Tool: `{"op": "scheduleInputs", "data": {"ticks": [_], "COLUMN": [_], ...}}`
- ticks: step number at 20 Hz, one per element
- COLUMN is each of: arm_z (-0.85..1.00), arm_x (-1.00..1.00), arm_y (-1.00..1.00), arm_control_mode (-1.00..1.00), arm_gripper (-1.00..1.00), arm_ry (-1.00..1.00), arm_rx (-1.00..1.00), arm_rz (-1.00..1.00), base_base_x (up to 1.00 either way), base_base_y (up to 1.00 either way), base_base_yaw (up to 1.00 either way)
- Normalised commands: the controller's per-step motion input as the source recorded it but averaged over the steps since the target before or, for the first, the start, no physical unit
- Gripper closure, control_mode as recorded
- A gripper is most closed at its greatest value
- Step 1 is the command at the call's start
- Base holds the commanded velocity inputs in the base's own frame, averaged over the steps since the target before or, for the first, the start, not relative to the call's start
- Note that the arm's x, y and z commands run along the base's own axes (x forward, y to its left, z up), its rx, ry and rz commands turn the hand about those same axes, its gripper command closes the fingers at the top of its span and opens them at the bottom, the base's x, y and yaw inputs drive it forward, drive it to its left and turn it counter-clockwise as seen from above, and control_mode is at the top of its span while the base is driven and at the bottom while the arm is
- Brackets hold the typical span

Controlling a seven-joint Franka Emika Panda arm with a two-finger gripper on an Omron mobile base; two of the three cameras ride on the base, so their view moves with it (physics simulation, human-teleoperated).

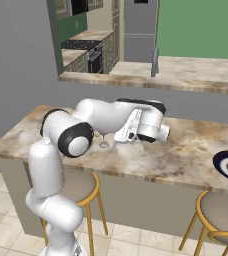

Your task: Retrieve the wine glasses from the counter and place one next to each plate.

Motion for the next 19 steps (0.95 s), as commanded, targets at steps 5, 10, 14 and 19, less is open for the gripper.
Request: {"op": "scheduleInputs", "data": {"ticks": [5, 10, 14, 19], "arm_z": [0.84, 0.83, 0.75, 0.56], "arm_x": [-1.0, -0.95, -0.87, -0.95], "arm_y": [0.34, 0.37, 0.2, 0.19], "arm_control_mode": [-1.0, -1.0, -1.0, -1.0], "arm_gripper": [-1.0, -1.0, -1.0, -1.0], "arm_ry": [-0.37, -0.33, -0.25, -0.16], "arm_rx": [0.0, 0.0, 0.0, 0.0], "arm_rz": [-0.09, -0.06, 0.0, 0.0], "base_base_x": [0.0, 0.0, 0.0, 0.0], "base_base_y": [0.0, 0.0, 0.0, 0.0], "base_base_yaw": [0.0, 0.0, 0.0, 0.0]}}
